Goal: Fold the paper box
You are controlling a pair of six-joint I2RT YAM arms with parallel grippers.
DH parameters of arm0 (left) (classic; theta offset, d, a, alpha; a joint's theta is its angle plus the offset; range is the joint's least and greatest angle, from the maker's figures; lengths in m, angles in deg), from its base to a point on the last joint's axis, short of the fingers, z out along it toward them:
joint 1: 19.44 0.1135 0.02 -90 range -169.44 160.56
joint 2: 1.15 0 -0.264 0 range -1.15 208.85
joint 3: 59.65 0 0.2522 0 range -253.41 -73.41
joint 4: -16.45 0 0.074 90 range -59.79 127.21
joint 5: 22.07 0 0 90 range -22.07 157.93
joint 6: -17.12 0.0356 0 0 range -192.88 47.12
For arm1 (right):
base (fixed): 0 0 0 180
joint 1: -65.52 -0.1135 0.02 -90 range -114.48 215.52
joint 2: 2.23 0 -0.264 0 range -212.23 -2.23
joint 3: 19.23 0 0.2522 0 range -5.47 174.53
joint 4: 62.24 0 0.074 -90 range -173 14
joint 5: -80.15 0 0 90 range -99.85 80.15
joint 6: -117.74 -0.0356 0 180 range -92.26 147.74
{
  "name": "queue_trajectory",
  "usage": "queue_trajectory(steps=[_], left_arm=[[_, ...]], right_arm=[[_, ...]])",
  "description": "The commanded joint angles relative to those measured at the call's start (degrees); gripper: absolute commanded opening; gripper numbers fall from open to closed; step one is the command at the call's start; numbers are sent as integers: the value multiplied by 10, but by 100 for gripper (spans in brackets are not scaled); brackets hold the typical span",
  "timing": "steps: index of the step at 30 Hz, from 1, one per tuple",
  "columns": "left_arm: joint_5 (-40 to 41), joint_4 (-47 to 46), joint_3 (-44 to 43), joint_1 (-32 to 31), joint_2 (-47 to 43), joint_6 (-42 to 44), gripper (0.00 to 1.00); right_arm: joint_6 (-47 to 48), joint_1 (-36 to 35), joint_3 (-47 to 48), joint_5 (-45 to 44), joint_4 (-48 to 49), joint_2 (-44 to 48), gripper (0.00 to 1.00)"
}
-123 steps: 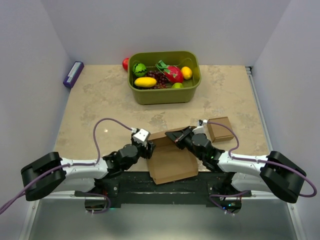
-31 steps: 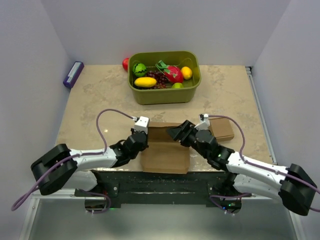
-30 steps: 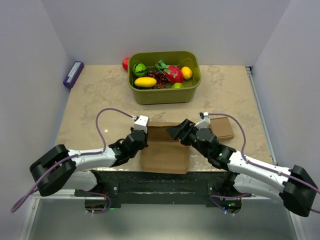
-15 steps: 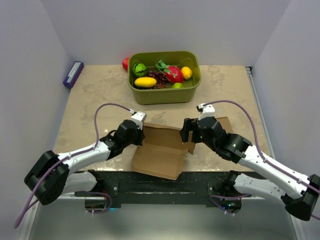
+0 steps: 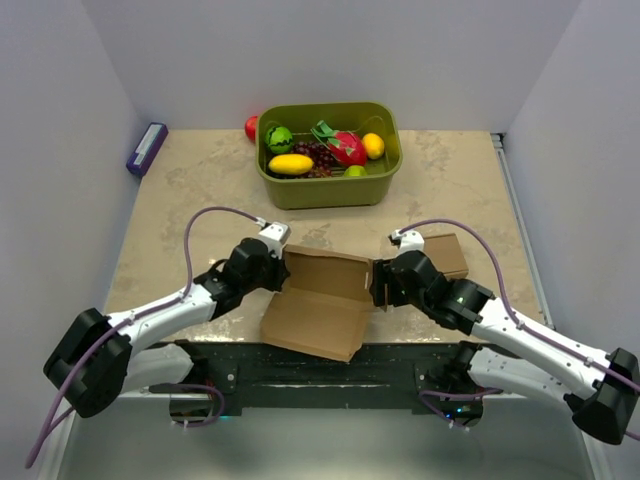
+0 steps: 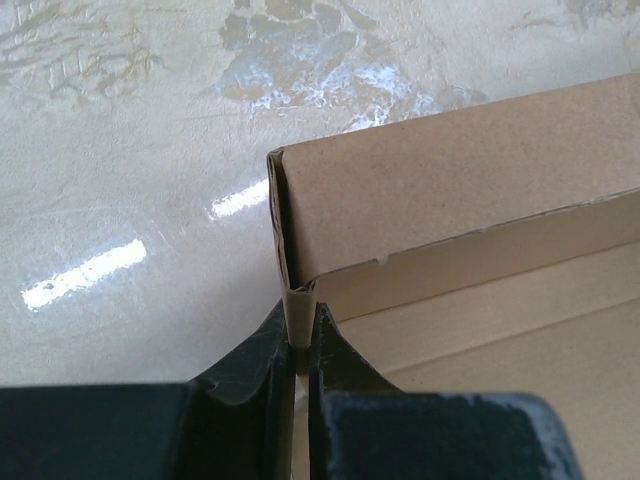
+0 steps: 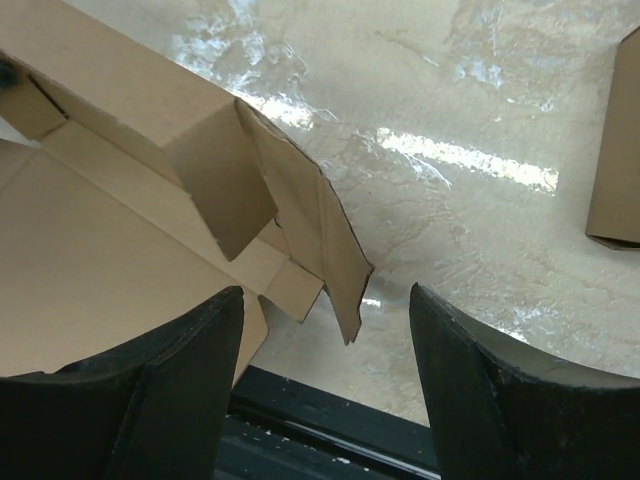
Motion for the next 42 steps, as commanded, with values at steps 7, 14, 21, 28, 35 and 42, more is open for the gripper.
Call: queue_trajectory(steps=[7, 14, 21, 28, 35, 42], left_arm=[[-10, -42, 12, 3, -46, 1, 0], [73, -7, 7, 4, -42, -11, 0], [137, 4, 7, 4, -39, -41, 0], [163, -10, 16, 4, -36, -62, 0], [173, -15, 26, 4, -33, -73, 0], [187, -9, 27, 4, -32, -75, 0]], right_arm=[[-17, 1, -24, 37, 114, -3, 10], [-22, 1, -17, 21, 93, -12, 0], [-26, 1, -14, 17, 93, -8, 0], [-31, 1, -19, 11, 92, -6, 0], [-33, 1, -26, 5, 89, 3, 0], [-34, 1, -29, 6, 90, 7, 0]])
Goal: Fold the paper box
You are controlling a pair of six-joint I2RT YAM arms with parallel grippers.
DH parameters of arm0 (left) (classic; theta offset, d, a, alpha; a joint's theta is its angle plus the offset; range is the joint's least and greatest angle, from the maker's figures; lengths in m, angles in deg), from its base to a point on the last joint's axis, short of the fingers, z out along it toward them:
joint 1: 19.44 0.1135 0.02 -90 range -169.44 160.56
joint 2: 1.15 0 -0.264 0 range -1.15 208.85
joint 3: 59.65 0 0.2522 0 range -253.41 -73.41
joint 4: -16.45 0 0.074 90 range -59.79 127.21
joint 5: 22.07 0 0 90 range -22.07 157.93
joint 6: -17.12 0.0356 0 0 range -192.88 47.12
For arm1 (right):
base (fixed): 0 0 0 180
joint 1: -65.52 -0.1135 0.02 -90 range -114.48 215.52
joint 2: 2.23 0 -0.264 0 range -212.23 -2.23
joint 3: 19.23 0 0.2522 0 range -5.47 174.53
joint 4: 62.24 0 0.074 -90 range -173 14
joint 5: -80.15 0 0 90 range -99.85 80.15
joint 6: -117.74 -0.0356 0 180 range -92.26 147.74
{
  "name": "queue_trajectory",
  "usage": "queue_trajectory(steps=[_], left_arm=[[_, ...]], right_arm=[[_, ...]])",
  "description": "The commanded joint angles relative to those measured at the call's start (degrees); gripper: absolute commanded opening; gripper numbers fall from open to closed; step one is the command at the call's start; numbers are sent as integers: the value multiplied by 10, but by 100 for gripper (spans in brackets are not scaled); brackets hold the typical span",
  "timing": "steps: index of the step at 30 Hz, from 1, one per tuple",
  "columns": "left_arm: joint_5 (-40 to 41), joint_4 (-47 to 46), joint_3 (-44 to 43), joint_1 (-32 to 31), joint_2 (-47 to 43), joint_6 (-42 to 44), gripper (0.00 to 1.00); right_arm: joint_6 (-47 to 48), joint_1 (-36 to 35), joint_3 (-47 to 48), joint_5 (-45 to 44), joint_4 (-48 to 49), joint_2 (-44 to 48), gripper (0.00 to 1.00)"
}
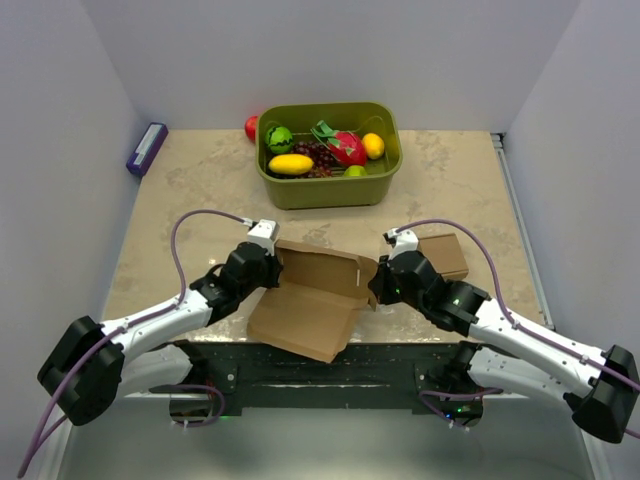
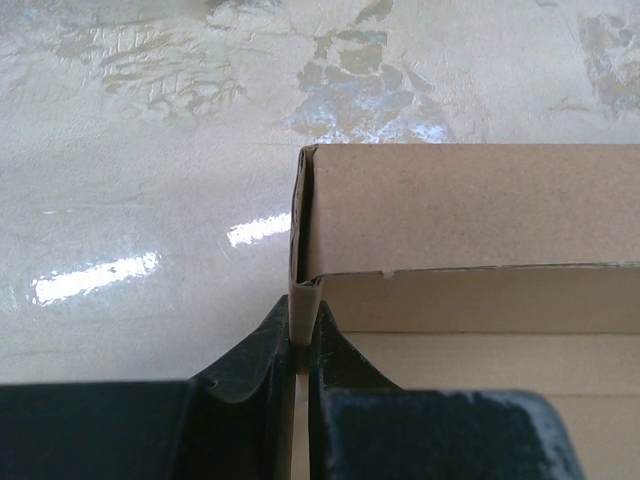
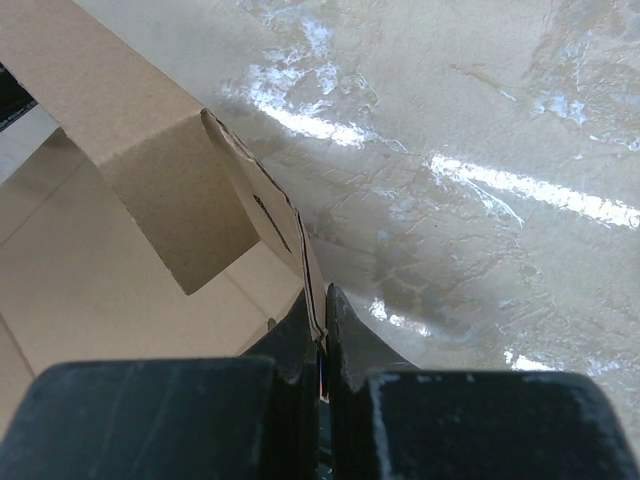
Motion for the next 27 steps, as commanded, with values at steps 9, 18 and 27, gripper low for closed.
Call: queue_trajectory(steps=[9, 18, 27], left_arm=[[92, -3, 22, 12, 9, -40, 0], [98, -38, 34, 13, 8, -47, 0], [109, -198, 85, -1, 28, -14, 0]], right_arm=[[-20, 2, -7, -33, -10, 28, 0], [-25, 4, -14, -29, 5, 25, 0], [-46, 2, -1, -13, 48, -9, 51]])
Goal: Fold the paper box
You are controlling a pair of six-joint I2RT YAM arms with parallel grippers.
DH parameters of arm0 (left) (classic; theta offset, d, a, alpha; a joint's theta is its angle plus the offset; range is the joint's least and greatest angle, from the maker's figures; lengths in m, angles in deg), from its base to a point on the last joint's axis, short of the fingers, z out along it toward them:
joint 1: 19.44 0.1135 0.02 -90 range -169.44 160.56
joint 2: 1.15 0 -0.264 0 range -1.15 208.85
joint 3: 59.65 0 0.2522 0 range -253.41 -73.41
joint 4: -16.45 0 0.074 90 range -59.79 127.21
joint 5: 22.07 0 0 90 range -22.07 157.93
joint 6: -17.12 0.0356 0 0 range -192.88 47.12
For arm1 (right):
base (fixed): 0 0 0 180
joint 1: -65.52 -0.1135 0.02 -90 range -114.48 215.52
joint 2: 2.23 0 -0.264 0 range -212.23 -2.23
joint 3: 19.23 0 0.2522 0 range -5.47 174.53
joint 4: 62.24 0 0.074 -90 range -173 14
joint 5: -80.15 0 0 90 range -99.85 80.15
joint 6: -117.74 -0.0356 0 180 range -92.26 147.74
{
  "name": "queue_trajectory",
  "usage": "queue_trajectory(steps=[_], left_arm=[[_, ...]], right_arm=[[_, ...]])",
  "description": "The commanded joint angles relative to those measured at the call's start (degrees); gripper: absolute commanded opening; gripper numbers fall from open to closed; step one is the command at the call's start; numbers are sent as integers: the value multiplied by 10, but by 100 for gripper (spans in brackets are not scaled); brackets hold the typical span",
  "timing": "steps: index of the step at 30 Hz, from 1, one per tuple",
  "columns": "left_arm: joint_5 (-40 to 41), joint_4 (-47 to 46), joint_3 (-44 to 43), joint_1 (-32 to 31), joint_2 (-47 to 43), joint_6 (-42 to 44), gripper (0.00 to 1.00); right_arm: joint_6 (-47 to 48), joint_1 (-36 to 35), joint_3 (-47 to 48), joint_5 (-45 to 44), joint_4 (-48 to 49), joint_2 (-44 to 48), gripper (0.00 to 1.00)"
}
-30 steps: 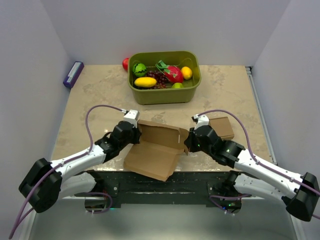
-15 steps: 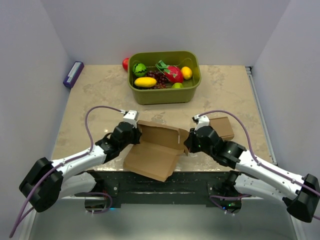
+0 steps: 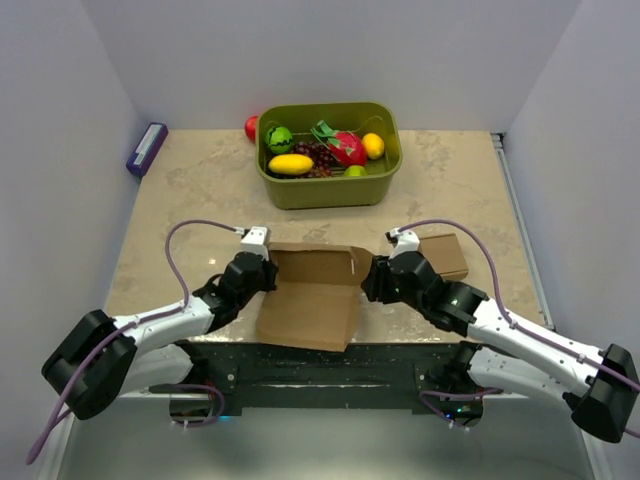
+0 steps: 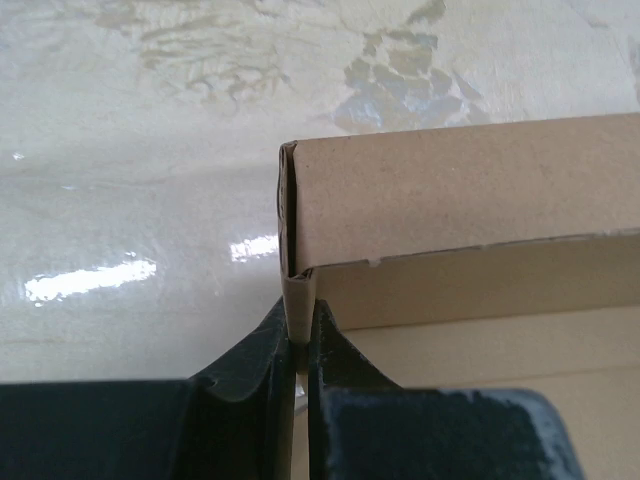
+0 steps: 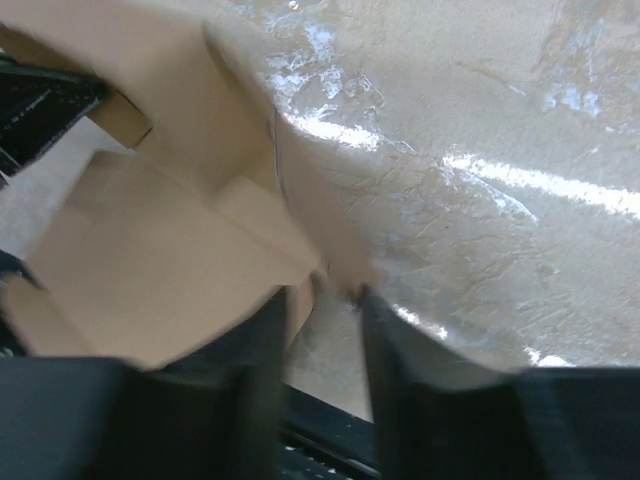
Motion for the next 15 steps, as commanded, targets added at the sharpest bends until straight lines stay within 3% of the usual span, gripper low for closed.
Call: queue_trajectory(steps=[1, 8, 10, 11, 15], left_arm=[[86, -102, 28, -6, 8, 20, 0], [122, -159, 58, -14, 20, 37, 2], [112, -152, 60, -17, 19, 40, 14], [109, -148, 60, -18, 12, 40, 26], [91, -118, 66, -21, -24, 34, 49]], right_arm=[[-19, 2, 13, -14, 27, -7, 61], [-34, 3, 21, -8, 30, -14, 74], [-43, 3, 35, 10, 32, -18, 75], [-46, 2, 44, 21, 33, -21, 75], [-55, 2, 96, 46, 26, -41, 75]])
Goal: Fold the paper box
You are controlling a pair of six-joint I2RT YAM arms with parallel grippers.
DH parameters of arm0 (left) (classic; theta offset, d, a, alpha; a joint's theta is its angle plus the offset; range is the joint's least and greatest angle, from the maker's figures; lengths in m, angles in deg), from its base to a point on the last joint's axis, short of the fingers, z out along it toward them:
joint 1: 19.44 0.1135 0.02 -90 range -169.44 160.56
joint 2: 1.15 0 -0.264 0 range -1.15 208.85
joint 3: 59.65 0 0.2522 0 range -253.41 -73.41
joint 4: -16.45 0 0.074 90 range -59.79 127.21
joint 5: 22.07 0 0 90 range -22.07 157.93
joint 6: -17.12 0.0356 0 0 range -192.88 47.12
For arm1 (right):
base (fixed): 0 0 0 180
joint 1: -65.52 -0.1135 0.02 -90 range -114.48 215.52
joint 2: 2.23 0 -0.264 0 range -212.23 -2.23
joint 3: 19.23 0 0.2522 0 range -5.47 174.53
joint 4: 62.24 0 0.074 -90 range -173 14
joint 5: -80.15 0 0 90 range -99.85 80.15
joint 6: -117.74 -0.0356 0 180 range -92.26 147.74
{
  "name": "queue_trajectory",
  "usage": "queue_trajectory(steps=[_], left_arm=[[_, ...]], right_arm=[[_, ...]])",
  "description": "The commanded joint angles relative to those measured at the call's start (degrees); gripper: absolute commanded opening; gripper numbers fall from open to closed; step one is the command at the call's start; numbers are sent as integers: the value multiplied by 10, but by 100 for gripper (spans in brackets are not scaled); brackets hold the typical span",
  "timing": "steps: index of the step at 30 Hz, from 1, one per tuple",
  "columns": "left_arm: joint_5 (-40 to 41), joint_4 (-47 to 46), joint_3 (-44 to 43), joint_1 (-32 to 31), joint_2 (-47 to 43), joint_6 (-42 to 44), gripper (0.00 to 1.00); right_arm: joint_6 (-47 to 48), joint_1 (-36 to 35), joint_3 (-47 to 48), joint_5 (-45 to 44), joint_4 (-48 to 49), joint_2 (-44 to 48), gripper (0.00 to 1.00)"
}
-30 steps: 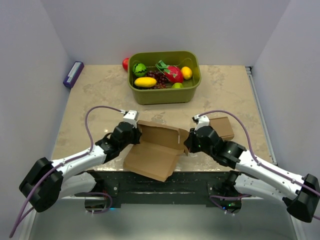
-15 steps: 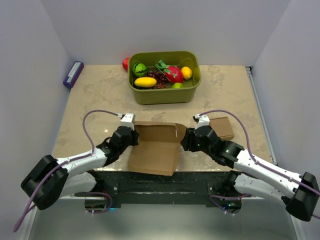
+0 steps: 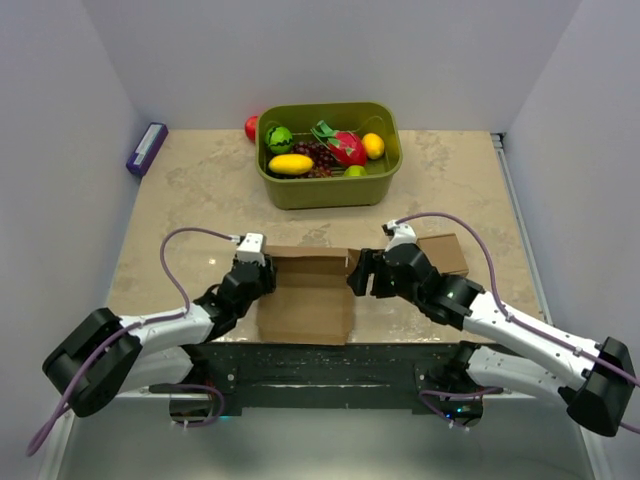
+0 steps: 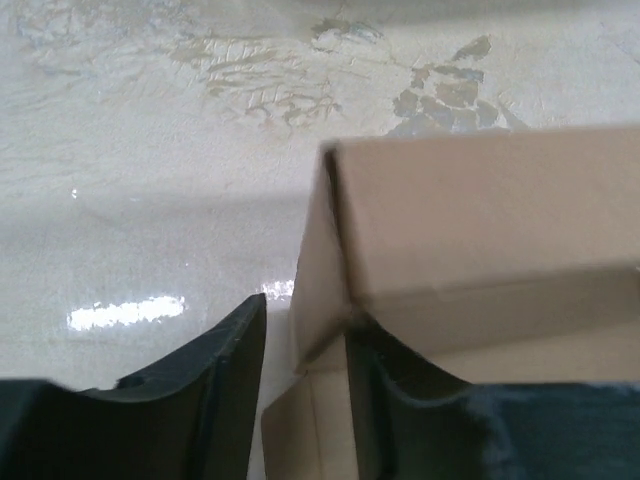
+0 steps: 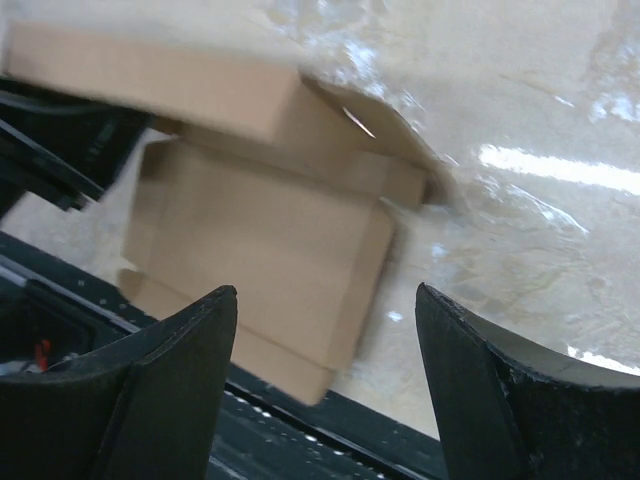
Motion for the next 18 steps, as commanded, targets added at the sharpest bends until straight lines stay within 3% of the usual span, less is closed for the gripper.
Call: queue_trajectory(steps=[1, 4, 10, 15, 18], left_arm=[[-2, 12, 10, -4, -55, -6, 57], [-31, 50, 15, -7, -103, -19, 70], [-111, 150, 4, -9, -217, -21, 84], [-178, 264, -27, -12, -253, -63, 88], [-164, 339, -62, -12, -278, -80, 89]], right_arm=[[-19, 1, 73, 27, 17, -13, 75], [-20, 2, 85, 18, 7, -9, 76], [-38, 1, 97, 31, 28, -5, 75], [-46, 1, 139, 51, 53, -46, 75], [-32, 1, 177, 46, 36, -94, 75]])
